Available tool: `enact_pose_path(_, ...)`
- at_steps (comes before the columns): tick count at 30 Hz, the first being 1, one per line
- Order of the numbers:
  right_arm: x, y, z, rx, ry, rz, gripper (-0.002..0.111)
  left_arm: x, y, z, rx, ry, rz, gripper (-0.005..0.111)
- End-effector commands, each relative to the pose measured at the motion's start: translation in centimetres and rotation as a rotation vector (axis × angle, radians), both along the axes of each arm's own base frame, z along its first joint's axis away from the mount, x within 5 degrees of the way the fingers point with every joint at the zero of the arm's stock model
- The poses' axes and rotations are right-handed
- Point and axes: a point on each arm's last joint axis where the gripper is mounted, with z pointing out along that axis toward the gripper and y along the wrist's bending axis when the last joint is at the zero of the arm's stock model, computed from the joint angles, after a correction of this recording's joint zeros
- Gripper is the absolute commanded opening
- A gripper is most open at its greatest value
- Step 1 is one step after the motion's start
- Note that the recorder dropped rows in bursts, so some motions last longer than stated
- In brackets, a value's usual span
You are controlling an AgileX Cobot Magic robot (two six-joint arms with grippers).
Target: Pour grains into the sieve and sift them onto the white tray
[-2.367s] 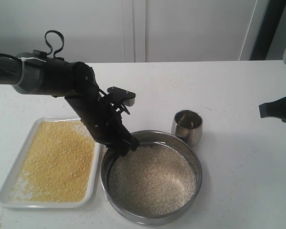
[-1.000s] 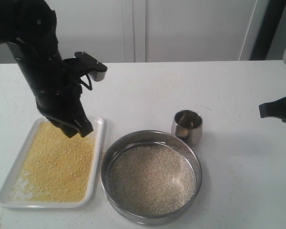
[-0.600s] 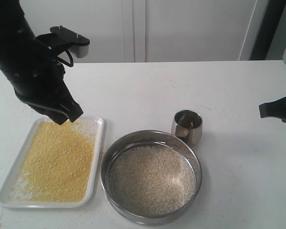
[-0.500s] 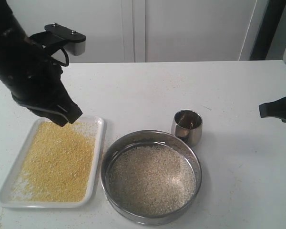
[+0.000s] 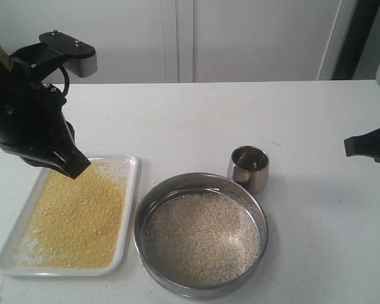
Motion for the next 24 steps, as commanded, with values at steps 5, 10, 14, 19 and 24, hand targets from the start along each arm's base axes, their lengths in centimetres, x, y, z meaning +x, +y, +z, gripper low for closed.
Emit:
enact_pose_path(5,0.0,-0.1,0.3,-0.001,-0.018,-0.002,0.0,-1.7,1.7,3.0,-0.056,-0.158,-0.01,0.0)
enact_pose_path(10,0.0,-0.1,0.3,-0.001,-0.018,-0.002,0.0,-2.8,3.5,5.4,-0.122,-0.29,0.036,0.0)
enact_pose_path(14,0.0,-0.1,0.3,-0.001,-0.018,-0.002,0.0,-4.0,5.7,7.1,-0.163,-0.378,0.104,0.0)
enact_pose_path(19,0.0,-0.1,0.3,-0.001,-0.018,-0.002,0.0,-5.3,8.0,8.7,-0.193,-0.47,0.19,0.0)
enact_pose_path(24,0.0,-0.1,0.3,-0.001,-0.018,-0.002,0.0,-6.5,9.9,10.1,-0.205,-0.575,0.263,0.0)
